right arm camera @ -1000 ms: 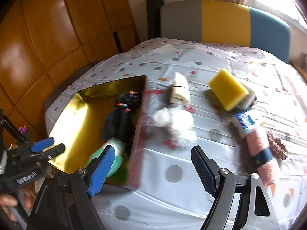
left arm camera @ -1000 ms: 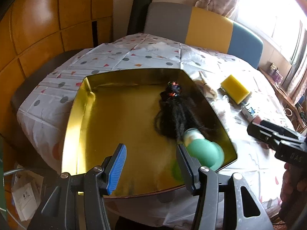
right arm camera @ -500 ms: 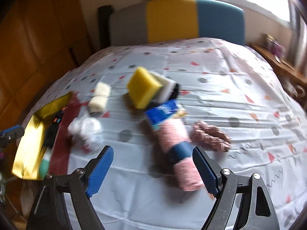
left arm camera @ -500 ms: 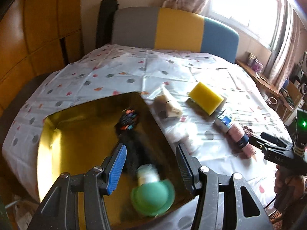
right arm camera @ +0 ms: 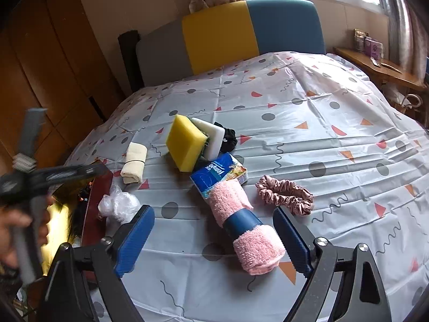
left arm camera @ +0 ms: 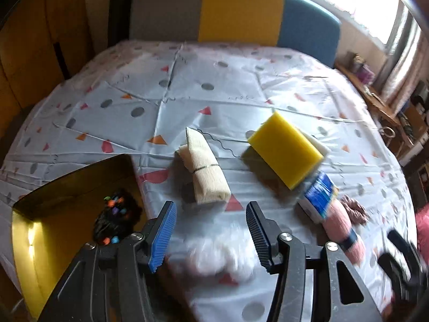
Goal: Organize soft objects
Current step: 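Reach the left tool to the beige rolled mesh cloth and grasp it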
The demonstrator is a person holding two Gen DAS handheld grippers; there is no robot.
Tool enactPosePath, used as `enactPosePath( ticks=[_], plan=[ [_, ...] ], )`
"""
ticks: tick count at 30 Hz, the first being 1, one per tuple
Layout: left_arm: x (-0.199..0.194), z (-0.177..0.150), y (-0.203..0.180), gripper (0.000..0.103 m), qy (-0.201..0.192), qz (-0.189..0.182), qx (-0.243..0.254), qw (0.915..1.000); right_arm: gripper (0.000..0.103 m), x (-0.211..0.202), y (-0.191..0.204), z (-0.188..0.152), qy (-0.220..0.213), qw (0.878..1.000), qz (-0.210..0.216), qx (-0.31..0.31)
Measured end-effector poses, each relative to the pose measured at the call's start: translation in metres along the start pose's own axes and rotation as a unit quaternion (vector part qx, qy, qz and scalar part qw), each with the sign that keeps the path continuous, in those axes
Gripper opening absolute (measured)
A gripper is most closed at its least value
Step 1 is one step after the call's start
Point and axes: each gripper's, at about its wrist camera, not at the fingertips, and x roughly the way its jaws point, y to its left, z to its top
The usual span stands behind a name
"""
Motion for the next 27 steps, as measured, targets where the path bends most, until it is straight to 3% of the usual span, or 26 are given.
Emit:
enactPosePath(
  ticks=[1,4,7,15,16,17,21,27],
  plan=[
    [0.012,0.006,-0.002,0.067,0.010,-0.001,-0.002,1.0000,0.092,0.000,0.001,0.000,0.001,1.000,0.002,0.000],
    [0.039,0.017,-0.003,0.070,0.030,0.007,-0.012,0.9995,0.093,0.002,0.003,-0.001,0.005,1.000,0.006,-0.001],
    [0.064,0.025,-0.001,0.081,0.050,0.019,-0.017,0.9984,0.093,0.003,0.005,-0.001,0.007,1.000,0.012,-0.006],
    [0.099,0.040,0.002,0.078,0.070,0.045,-0.031,0.9961,0.094,0.004,0.008,-0.001,0.012,1.000,0.024,-0.007],
    [0.101,0.040,-0.002,0.069,0.071,0.069,-0.018,0.9950,0.094,0.004,0.008,-0.002,0.011,1.000,0.024,-0.010],
    [0.103,0.040,-0.005,0.039,0.066,0.082,-0.002,0.9944,0.094,0.004,0.009,-0.001,0.011,1.000,0.023,-0.012],
    [0.103,0.036,-0.010,0.037,0.067,0.072,0.024,0.9949,0.094,0.005,0.010,-0.001,0.009,1.000,0.017,-0.017],
    [0.054,0.024,-0.017,0.037,0.011,0.036,0.038,0.9986,0.094,0.010,0.006,-0.003,0.019,1.000,0.005,-0.016]
  ],
)
